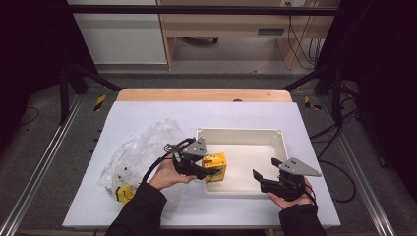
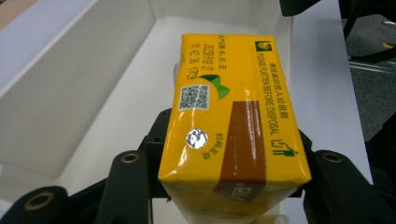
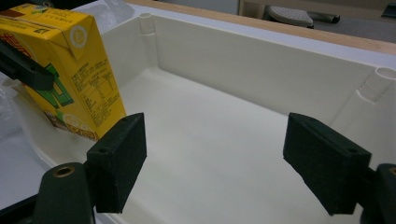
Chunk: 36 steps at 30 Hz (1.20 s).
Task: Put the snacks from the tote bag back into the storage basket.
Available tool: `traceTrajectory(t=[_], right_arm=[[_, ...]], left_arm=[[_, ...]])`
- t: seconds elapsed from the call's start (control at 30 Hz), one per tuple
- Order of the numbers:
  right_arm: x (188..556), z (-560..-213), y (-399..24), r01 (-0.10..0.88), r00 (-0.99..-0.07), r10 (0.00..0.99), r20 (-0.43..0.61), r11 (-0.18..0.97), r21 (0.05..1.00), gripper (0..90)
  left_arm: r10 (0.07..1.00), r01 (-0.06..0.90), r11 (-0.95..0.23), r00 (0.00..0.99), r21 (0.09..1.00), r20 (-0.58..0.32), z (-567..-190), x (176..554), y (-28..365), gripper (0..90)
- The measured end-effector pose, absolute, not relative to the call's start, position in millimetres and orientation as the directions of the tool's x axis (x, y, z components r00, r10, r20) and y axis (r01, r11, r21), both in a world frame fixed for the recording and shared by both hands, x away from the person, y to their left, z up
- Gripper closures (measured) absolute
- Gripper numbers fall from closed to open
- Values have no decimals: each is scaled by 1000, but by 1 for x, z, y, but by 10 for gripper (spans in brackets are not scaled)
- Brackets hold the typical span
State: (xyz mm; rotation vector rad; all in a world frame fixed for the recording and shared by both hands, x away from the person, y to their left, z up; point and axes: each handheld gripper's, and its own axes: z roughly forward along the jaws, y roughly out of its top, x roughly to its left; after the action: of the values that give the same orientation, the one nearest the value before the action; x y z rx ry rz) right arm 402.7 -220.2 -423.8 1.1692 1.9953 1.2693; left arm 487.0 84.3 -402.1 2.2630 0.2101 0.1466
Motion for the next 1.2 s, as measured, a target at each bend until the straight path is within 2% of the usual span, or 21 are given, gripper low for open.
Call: traceTrajectory(t=[0.63, 1.2], right_arm=[[404, -427, -220, 404, -508, 860, 35, 203, 892, 216], [404, -426, -221, 403, -507, 861, 38, 198, 893, 216]], left_arm=[[187, 104, -643, 982, 759, 24, -419, 492, 80, 507], [153, 79, -620, 988, 781, 21, -417, 487, 71, 508]])
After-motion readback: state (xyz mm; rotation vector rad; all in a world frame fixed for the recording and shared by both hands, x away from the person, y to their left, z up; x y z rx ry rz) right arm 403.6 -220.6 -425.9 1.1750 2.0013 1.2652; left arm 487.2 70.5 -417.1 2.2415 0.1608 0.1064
